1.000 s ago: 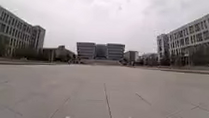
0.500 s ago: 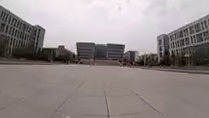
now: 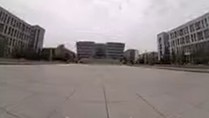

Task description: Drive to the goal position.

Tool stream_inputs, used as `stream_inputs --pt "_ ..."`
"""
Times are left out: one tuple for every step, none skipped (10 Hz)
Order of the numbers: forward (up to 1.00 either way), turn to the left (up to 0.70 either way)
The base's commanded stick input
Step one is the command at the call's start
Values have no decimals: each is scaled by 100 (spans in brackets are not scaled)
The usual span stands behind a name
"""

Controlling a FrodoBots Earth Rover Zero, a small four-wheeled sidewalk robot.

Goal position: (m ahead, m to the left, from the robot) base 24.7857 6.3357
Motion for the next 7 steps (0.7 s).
stream_inputs --pt "85 14" --pt "85 26" --pt "85 32" --pt "85 25" --pt "85 0" --pt "85 0" --pt "85 0"
